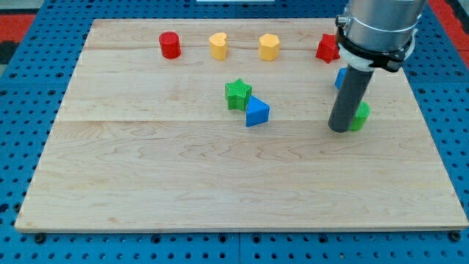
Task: Move blue triangle away from the green star
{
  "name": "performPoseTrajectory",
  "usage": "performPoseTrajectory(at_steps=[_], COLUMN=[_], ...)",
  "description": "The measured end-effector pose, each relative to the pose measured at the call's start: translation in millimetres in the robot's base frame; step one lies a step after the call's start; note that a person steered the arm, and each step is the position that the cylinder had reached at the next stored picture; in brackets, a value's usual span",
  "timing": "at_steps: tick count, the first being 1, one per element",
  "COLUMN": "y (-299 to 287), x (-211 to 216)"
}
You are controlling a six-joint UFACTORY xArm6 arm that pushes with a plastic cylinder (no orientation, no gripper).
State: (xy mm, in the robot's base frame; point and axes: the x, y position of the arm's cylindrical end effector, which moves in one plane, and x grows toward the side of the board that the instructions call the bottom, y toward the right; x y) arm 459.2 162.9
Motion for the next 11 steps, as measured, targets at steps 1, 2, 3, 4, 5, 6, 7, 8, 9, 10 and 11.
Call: performPoseTrajectory(at_steps=[1, 2, 3, 4, 5, 6, 7, 8, 9, 10, 11], y=[2.2, -87.6, -188.6, -159.5, -153.8, -149.0, -79.3, -65.8, -139.3, -125.8, -65.6], x=[6.9, 46.4, 22.7, -19.0, -39.8, -57.2, -32.4, -26.8, -44.9, -5.6, -1.5])
